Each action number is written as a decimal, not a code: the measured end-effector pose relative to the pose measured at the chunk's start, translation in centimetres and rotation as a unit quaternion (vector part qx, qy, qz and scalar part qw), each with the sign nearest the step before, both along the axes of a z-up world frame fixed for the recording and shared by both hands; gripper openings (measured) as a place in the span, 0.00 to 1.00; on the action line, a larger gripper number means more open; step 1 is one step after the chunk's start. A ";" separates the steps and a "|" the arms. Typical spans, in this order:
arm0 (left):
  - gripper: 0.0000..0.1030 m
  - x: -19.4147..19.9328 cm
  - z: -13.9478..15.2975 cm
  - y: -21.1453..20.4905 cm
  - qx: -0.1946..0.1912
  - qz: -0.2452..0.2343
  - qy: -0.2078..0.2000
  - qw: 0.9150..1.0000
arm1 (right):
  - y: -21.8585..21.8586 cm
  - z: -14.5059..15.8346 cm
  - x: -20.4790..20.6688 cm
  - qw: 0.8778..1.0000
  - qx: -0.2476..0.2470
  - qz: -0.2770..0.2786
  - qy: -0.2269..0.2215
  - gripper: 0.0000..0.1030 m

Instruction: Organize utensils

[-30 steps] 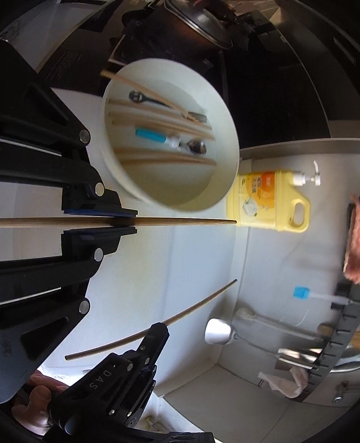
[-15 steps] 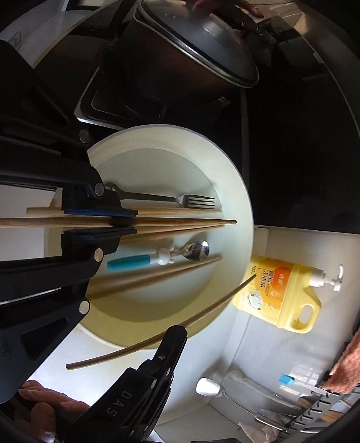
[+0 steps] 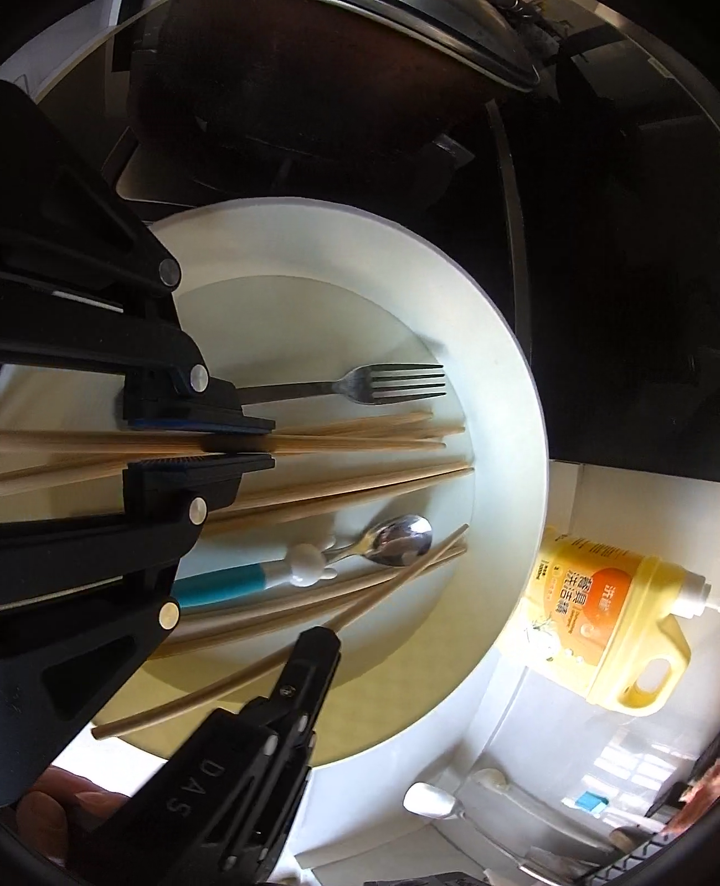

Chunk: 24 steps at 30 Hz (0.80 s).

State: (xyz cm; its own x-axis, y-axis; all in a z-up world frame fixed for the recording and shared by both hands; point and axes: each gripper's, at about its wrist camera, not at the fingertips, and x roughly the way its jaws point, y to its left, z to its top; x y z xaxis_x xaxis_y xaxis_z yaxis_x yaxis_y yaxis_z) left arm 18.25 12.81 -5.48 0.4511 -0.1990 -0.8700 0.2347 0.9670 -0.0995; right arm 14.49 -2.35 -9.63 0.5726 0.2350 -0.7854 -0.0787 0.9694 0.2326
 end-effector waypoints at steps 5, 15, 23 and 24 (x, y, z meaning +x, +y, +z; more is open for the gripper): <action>0.08 1.1 -0.1 0.1 0.004 0.021 0.006 1.000 | 0.2 -0.5 1.0 1.000 0.001 0.011 0.008 0.06; 0.70 0.4 2.1 1.3 0.019 0.058 -0.014 0.998 | -0.8 2.0 0.5 1.000 -0.010 0.014 -0.018 0.34; 0.81 -0.4 4.2 2.1 0.037 0.079 -0.026 0.996 | -1.4 3.2 -1.4 0.999 -0.023 0.019 -0.026 0.48; 0.81 -0.5 4.3 2.1 0.037 0.081 -0.025 0.996 | -1.5 3.3 -1.5 0.999 -0.023 0.019 -0.026 0.49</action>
State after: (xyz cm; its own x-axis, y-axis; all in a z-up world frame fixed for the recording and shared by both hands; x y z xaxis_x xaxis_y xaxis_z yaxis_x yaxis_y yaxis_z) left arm 17.77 14.89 -1.15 0.5144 -0.0563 -0.8557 0.0786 0.9967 -0.0183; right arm 12.96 -3.87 -6.33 0.6045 0.2218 -0.7651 -0.1267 0.9750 0.1825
